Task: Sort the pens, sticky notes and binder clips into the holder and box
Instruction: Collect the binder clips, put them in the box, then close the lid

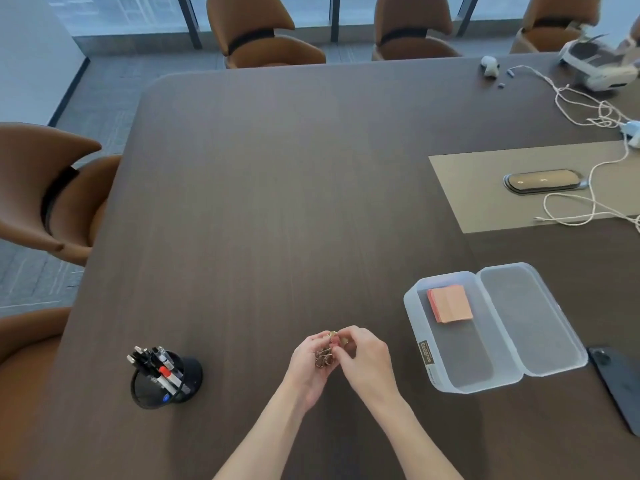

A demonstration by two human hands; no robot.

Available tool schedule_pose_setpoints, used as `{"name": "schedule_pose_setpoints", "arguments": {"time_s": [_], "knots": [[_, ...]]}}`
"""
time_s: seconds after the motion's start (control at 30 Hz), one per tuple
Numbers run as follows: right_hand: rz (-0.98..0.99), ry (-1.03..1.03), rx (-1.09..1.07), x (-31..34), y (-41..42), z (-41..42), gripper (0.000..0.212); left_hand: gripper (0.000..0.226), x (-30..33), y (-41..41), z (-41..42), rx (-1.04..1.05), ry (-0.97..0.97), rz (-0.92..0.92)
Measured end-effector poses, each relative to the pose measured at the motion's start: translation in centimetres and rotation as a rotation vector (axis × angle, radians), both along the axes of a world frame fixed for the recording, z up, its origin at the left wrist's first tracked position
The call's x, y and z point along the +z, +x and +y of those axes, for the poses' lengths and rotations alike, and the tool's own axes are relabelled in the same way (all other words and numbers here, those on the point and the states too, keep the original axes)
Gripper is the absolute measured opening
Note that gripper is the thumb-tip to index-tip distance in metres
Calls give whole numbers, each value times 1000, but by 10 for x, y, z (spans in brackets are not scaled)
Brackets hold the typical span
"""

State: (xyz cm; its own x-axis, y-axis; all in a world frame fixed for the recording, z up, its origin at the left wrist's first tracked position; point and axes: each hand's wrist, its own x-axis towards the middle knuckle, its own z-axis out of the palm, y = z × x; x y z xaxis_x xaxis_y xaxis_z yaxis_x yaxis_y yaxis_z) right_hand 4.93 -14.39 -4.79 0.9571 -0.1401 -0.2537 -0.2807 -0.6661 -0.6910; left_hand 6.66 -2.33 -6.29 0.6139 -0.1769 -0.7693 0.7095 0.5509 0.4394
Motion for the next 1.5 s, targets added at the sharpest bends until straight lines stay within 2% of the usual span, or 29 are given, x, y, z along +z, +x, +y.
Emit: {"name": "schedule_pose_setpoints", "arguments": {"time_s": [0.17,0.27,0.4,0.63,0.7,0.9,1.07,1.23,1.37,1.5], "knots": [[-35,2,-109,12,-10,-31,28,17,11,4,-33,-93,-20,-96],[-84,8,-206,24,-17,-59,22,10,21,8,-65,-221,2,-194],[-108,26,-339,40,-23,-107,17,17,34,14,-118,-385,43,-306],[-132,-8,-489,49,-33,-185,16,23,48,22,-204,-653,188,-358],[-109,11,-517,42,-33,-201,15,32,51,23,-223,-707,224,-359],[34,-9,-466,10,-27,-227,11,45,9,30,-252,-827,472,-298],[177,-120,-389,-22,-18,-231,11,30,-28,33,-260,-986,682,-253],[227,-200,-348,-38,-7,-237,14,24,-33,35,-272,-1106,841,-328],[243,-218,-354,-42,-1,-239,17,24,-31,35,-277,-1188,1022,-489],[205,-198,-342,-43,-5,-239,8,18,-35,26,-277,-1203,1100,-623]]}}
